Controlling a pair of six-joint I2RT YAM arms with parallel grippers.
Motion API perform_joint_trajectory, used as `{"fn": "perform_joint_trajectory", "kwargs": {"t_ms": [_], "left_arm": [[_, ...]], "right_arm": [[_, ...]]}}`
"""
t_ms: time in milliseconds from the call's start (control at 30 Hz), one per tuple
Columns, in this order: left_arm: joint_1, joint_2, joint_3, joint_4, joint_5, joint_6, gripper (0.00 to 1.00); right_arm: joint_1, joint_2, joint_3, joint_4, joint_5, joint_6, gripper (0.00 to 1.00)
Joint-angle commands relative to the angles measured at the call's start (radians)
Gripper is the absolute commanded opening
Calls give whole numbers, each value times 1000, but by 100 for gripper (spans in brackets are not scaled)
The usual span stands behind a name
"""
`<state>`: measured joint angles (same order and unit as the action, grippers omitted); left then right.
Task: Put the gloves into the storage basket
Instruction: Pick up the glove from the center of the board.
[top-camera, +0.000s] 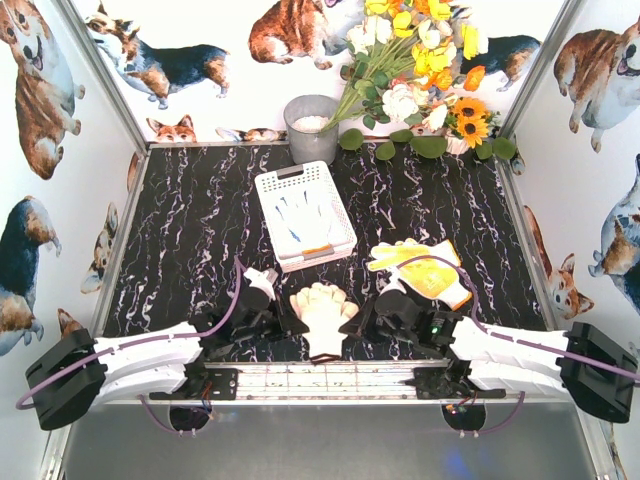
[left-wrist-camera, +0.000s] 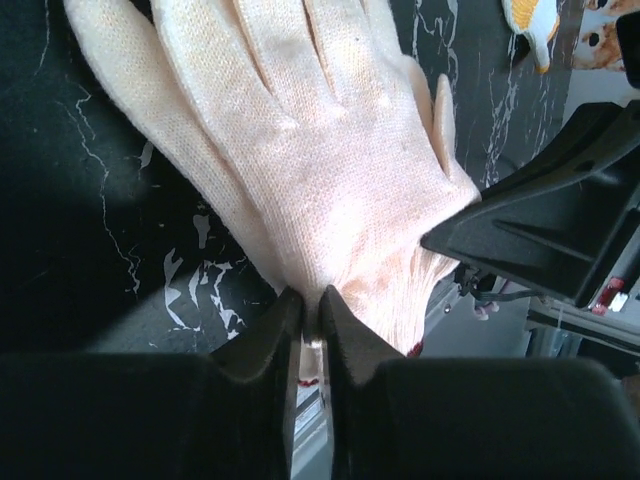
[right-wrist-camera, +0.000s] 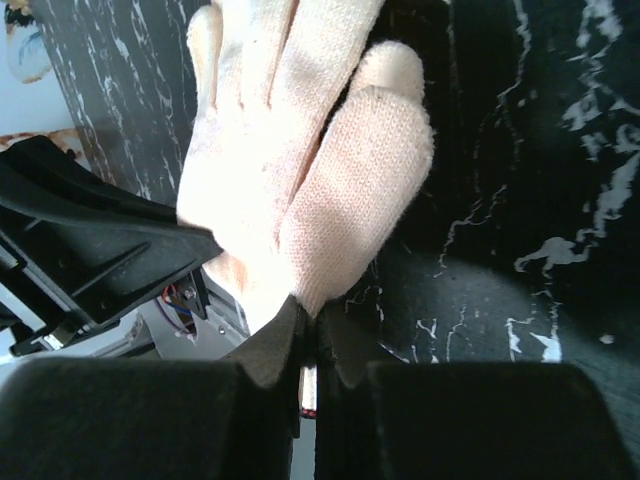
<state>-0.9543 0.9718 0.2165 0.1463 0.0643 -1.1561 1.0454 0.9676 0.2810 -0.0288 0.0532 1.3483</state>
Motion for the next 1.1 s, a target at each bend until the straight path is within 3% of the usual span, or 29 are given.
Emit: {"fn": "perform_joint_trajectory", "kwargs": {"t_ms": [0,233,400,533,733,800,1067], "left_arm": [[2,13,4,22,-6,-25,13],[2,80,-40,137,9,-64,50],[2,142,-45,206,25,-73,62],[2,197,-46,265,34,-77,63],[2,271,-44,310,62,-80,47],[0,273,-38,292,67,-71,47],[-62,120,191,-263,-135,177,55]], "right_arm": [[-45,-33,29,-58,-16,-48,0],[-69,-9,35,-51,-61,-63,0],[-75,0,36,-24,-79,-51,0],[-78,11,39,-28,-81,-49,0],[-80,26,27,8,-92,-25,0],[-81,30,30,10,-88,-25,0],[-82,52,71,-82,-74,14,0]]}}
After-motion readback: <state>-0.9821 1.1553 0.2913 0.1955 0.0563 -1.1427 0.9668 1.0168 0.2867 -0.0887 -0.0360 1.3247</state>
